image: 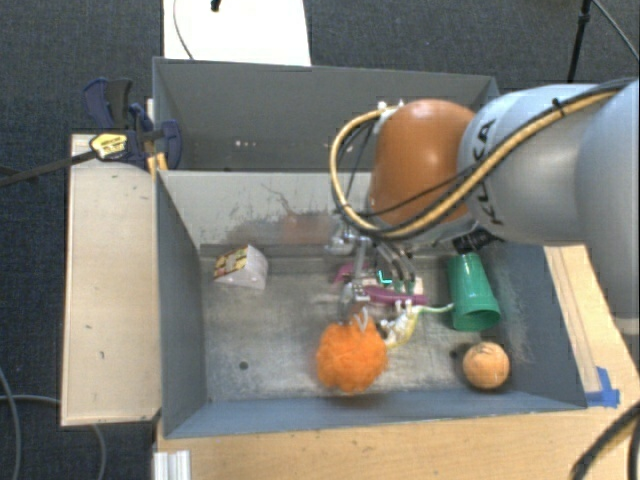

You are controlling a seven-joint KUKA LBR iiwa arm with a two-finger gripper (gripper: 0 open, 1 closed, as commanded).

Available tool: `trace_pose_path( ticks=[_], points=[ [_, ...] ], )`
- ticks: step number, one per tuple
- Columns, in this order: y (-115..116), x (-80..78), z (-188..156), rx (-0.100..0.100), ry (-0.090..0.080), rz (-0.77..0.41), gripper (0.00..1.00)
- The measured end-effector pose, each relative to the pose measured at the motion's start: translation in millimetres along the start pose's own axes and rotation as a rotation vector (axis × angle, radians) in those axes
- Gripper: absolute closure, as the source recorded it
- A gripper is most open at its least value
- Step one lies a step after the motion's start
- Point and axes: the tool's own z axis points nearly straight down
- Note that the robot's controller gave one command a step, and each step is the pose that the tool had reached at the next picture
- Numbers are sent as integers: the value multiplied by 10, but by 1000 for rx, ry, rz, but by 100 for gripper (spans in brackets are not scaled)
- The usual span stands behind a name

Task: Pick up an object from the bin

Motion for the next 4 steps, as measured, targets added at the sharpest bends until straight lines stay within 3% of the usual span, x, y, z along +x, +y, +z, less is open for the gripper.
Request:
trace_pose_path(
  ticks=[1,2,3,4],
  points=[
    [-3,-19,-45,-1,-8,2,0],
    [-171,40,85,-3,-13,-103,0],
    [-437,290,461,6,-18,-346,0],
    [-607,454,563,-1,-26,-338,0]
  ],
)
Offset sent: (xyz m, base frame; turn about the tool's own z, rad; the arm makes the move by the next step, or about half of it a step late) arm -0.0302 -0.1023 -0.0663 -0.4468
